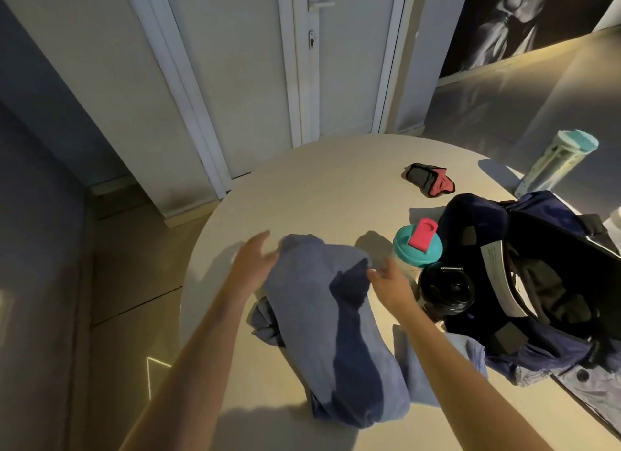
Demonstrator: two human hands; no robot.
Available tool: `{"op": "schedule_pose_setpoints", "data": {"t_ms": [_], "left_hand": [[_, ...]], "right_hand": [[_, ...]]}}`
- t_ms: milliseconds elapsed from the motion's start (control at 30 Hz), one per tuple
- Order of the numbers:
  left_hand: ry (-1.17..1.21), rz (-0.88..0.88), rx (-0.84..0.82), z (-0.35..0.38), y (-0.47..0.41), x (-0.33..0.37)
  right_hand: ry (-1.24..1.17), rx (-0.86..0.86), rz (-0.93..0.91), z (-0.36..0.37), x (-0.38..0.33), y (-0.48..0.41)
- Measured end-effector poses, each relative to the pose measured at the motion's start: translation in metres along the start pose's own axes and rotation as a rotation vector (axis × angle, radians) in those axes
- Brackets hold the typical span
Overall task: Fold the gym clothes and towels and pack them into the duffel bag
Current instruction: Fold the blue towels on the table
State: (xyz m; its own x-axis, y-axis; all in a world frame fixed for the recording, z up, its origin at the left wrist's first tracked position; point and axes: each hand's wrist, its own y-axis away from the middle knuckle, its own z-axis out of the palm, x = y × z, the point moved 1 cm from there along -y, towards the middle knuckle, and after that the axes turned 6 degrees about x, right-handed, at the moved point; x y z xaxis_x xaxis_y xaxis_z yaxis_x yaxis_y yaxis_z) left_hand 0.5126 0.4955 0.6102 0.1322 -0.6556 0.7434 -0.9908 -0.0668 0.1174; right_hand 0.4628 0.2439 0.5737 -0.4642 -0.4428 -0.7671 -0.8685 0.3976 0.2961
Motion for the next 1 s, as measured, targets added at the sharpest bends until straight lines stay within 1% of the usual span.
{"op": "schedule_pose_setpoints", "data": {"t_ms": [100,233,333,400,433,467,533,600,733,800,833,900,933,1000], "left_hand": [[-0.039,0.008,0.076,0.032,0.042,-0.035],[-0.104,-0.109,0.104,0.074,0.105,-0.09],[-0.18,-0.208,-0.007,0.097,0.158,-0.094],[-0.169,-0.262,-0.091,0.11,0.186,-0.09],[-0.171,-0.256,-0.116,0.113,0.196,-0.085],[-0.183,-0.237,-0.134,0.117,0.203,-0.083],[-0.21,-0.182,-0.144,0.118,0.214,-0.072],[-0.178,-0.147,-0.105,0.119,0.22,-0.069],[-0.067,-0.105,0.031,0.12,0.223,-0.084],[-0.012,-0.035,0.115,0.118,0.226,-0.09],[0.029,-0.021,0.148,0.113,0.23,-0.087],[0.104,-0.052,0.226,0.102,0.24,-0.079],[0.137,-0.09,0.235,0.099,0.244,-0.078],[0.148,-0.131,0.246,0.092,0.25,-0.077]], "right_hand": [[0.132,-0.064,0.031,0.007,0.03,0.026],[0.351,-0.149,0.016,0.012,0.068,0.059],[0.404,-0.138,0.033,0.012,0.086,0.083],[0.57,-0.162,0.029,0.013,0.091,0.094],[0.677,-0.171,0.025,0.013,0.092,0.099],[0.726,-0.165,0.038,0.014,0.093,0.103],[0.696,-0.161,0.061,0.015,0.096,0.112],[0.609,-0.171,0.092,0.012,0.098,0.121],[0.654,-0.244,0.169,0.008,0.102,0.119],[0.578,-0.231,0.204,0.007,0.106,0.119],[0.545,-0.183,0.176,0.006,0.109,0.121],[0.469,-0.078,0.066,0.002,0.116,0.125],[0.392,-0.052,0.018,-0.003,0.117,0.127],[0.161,-0.036,-0.032,-0.016,0.114,0.133]]}}
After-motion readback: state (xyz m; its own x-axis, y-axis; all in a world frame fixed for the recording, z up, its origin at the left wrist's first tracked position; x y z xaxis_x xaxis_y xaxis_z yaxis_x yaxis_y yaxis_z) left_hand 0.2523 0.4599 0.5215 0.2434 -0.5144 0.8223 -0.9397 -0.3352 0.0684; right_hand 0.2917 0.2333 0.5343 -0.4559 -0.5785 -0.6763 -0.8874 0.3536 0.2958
